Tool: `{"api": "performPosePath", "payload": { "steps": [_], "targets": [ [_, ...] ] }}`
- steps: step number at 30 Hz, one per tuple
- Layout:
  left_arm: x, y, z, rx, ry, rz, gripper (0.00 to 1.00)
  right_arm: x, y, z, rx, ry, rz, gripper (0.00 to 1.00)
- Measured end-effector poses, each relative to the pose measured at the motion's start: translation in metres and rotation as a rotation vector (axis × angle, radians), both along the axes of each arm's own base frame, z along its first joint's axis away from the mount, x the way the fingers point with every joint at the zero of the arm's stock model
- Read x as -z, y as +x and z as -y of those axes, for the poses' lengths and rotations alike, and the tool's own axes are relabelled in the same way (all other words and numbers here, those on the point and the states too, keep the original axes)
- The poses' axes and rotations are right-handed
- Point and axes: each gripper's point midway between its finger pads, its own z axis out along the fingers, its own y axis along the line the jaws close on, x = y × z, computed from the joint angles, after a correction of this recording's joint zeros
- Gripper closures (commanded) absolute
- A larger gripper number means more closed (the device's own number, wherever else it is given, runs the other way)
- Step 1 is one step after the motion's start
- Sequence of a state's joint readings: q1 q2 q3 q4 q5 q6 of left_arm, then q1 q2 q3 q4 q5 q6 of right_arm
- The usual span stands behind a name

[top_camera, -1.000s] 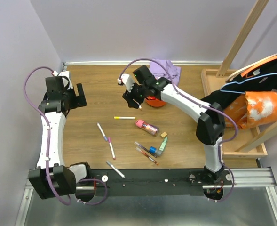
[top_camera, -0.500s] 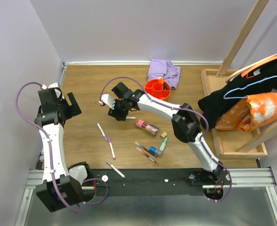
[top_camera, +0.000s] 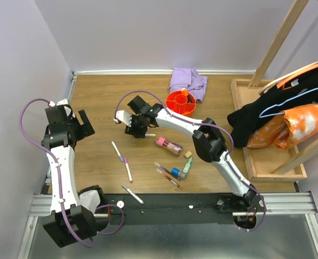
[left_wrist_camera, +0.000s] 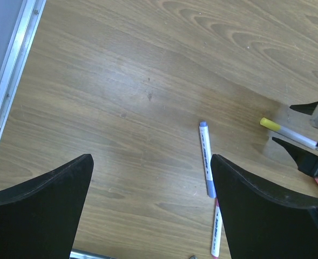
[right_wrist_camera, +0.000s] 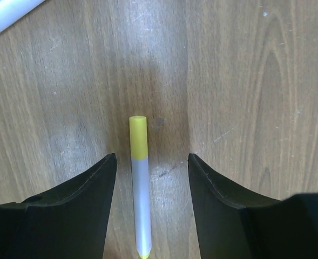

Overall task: Sort the stationery into containers
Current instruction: Pick up the pen from the center of the board.

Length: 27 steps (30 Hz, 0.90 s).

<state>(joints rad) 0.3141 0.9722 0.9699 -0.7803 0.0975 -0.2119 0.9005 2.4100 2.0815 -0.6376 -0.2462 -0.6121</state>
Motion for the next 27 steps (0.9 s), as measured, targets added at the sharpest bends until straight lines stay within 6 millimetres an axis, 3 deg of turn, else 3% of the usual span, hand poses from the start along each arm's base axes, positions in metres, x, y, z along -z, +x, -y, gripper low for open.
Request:
{"api": "performPosePath", "payload": {
  "steps": [3,10,14,19,22,24,25,26,27],
  "targets": [
    [0.000,0.000,0.000,-0.001,0.000,0.000,0.01,0.010,-0.002,-0.002,-0.020,-0.008,-0.015,0.49],
    [0.003,0.001,0.000,0.000,-0.004,-0.010,0.01,0.016,-0.005,-0.012,-0.040,0.006,-0.062,0.97],
    [0.004,0.001,0.000,0.001,-0.006,-0.016,0.01,0.013,-0.003,-0.017,-0.038,0.010,-0.079,0.99],
    [0.005,0.004,0.004,0.020,-0.025,-0.011,0.01,0.010,-0.010,-0.010,-0.028,-0.016,-0.111,0.99],
    [0.001,0.010,0.008,0.045,-0.043,0.008,0.01,-0.024,-0.011,-0.007,0.028,0.043,-0.120,0.99],
    [-0.002,0.017,0.012,0.071,-0.064,0.025,0.01,-0.061,-0.013,-0.001,0.088,0.148,-0.117,0.99],
    [-0.004,0.022,0.015,0.091,-0.075,0.038,0.01,-0.093,-0.013,0.011,0.143,0.223,-0.108,0.99],
    [-0.004,0.026,0.018,0.104,-0.081,0.045,0.01,-0.109,-0.011,0.017,0.177,0.280,-0.097,0.99],
    [-0.004,0.031,0.022,0.129,-0.091,0.053,0.01,-0.150,-0.003,0.034,0.232,0.382,-0.053,0.99]
  ]
}}
